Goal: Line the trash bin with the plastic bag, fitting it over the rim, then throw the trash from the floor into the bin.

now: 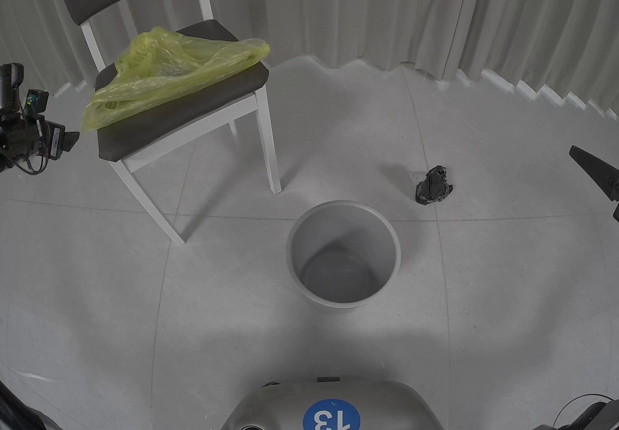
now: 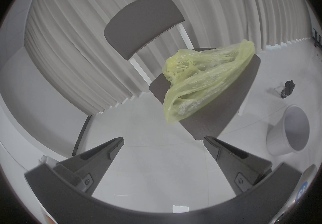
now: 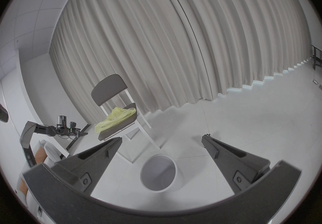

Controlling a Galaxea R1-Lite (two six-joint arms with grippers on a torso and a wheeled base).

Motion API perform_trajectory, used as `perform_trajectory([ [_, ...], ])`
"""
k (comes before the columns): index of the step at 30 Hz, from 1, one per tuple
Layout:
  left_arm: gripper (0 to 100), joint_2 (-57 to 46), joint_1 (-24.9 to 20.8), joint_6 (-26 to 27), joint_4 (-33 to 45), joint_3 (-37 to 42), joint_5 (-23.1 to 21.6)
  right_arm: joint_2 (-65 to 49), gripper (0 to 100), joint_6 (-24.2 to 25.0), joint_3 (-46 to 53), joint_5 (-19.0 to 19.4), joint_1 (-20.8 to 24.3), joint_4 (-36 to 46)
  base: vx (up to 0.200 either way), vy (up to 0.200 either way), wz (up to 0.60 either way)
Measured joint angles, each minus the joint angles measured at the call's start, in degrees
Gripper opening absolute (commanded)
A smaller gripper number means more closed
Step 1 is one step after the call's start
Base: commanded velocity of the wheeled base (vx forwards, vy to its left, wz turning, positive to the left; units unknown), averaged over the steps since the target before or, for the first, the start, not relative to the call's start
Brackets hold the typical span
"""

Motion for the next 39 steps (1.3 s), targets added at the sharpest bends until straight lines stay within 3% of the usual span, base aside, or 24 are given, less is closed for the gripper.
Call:
perform_trajectory([
  [12,100,12.78,-0.43,-4.99,-4.68,-11.72,-0.23,1.1,100,0.39,-0.37,-0.02,-0.22,-0.07,0.0,0.0,0.0],
  [21,100,16.9,-0.91,-7.19,-8.92,-13.1,-0.44,1.29,100,0.39,-0.3,-0.02,-0.33,-0.07,0.0,0.0,0.0],
  [27,100,19.21,-1.39,-10.02,-16.04,-14.31,-0.01,1.29,100,0.41,-0.23,0.02,-0.3,-0.05,0.0,0.0,0.0],
  [38,100,21.09,-1.08,-10.48,-16.98,-14.84,-0.37,1.23,100,0.39,-0.09,0.0,-0.3,-0.07,0.0,0.0,0.0],
  [39,0,21.26,-1.0,-10.46,-16.98,-14.97,-0.41,1.23,100,0.39,-0.04,0.0,-0.3,-0.07,0.0,0.0,0.0],
])
